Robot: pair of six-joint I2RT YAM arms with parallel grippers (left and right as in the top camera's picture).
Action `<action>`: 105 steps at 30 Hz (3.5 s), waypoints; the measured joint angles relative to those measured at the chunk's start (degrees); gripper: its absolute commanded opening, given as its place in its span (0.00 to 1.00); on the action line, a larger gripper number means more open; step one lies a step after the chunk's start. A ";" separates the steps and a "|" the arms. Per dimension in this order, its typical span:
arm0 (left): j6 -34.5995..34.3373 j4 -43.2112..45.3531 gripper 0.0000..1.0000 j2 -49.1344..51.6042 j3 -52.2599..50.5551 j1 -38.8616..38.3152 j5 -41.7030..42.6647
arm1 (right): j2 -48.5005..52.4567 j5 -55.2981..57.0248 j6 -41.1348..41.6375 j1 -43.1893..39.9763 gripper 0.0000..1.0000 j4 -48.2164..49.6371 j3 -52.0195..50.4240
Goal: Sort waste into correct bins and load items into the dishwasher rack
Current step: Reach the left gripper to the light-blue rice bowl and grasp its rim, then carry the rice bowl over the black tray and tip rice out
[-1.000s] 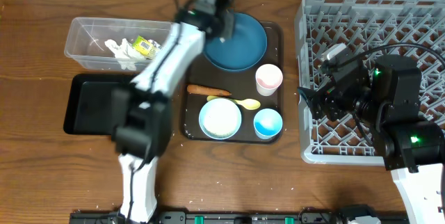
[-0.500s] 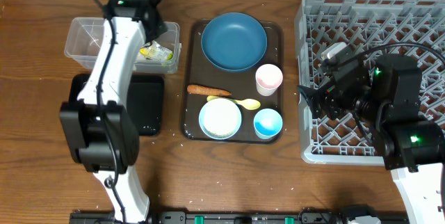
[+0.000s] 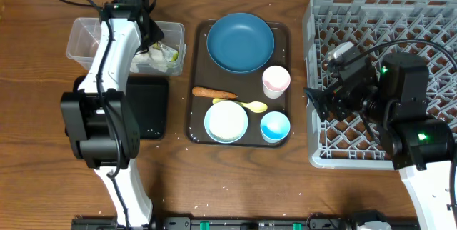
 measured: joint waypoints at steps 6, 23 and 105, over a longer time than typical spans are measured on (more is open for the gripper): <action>5.77 -4.96 0.70 -7.10 0.20 -0.74 9.90 | 0.00 -0.17 0.44 0.00 0.99 1.22 0.00; 11.43 -21.05 0.68 -14.86 -3.34 -20.31 15.13 | 0.00 -1.44 1.60 0.00 0.99 2.60 0.00; 3.74 -12.24 0.06 -21.70 -20.09 -14.29 26.75 | 0.02 -1.60 2.93 0.00 0.98 1.16 0.02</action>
